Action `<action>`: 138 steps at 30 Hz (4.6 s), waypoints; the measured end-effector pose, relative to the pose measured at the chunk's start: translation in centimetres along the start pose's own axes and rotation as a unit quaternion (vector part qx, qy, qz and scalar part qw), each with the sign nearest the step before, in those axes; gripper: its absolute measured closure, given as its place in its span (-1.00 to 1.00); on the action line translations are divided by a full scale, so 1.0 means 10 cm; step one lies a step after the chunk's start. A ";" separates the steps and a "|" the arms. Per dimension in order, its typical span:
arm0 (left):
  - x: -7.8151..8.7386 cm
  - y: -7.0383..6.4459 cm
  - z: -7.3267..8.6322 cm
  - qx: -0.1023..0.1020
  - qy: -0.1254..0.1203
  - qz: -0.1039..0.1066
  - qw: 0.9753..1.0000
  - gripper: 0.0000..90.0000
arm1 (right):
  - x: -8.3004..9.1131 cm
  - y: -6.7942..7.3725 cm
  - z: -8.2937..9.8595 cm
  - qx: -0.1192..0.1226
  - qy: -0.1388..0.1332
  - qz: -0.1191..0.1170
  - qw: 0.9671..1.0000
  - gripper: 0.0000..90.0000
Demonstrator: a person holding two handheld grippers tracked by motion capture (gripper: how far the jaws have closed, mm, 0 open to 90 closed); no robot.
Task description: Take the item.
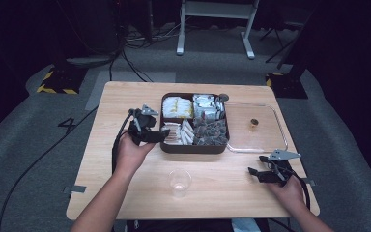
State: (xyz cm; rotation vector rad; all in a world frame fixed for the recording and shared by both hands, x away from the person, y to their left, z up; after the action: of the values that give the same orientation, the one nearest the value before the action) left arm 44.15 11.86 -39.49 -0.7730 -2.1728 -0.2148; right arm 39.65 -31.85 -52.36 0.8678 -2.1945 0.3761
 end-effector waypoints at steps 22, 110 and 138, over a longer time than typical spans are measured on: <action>-0.55 0.26 -0.60 -0.015 -0.003 0.032 0.999 -0.20 | 0.00 0.00 0.00 0.001 -0.001 -0.001 1.000 -0.42; -1.28 0.25 -0.84 -0.046 0.100 0.003 0.994 1.00 | 0.00 0.00 0.00 0.003 -0.001 -0.003 1.000 -0.42; -0.35 -0.17 -0.69 -0.075 0.050 0.044 0.995 1.00 | 0.00 0.00 0.00 0.002 -0.001 0.000 1.000 -0.41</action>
State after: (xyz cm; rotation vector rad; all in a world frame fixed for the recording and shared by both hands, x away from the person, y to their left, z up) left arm 49.31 6.21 -37.36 -0.9207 -2.0415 -0.3679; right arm 39.60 -31.84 -52.36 0.8720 -2.1966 0.3797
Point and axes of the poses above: each handheld gripper's, and its own axes: x roughly backward along the jaws, z roughly out of its underside, y roughly to its left, the point moved 3 cm from there along -x, roughly forward along the jaws, and after that the axes turned 5 degrees about y, right-handed, at the moved point
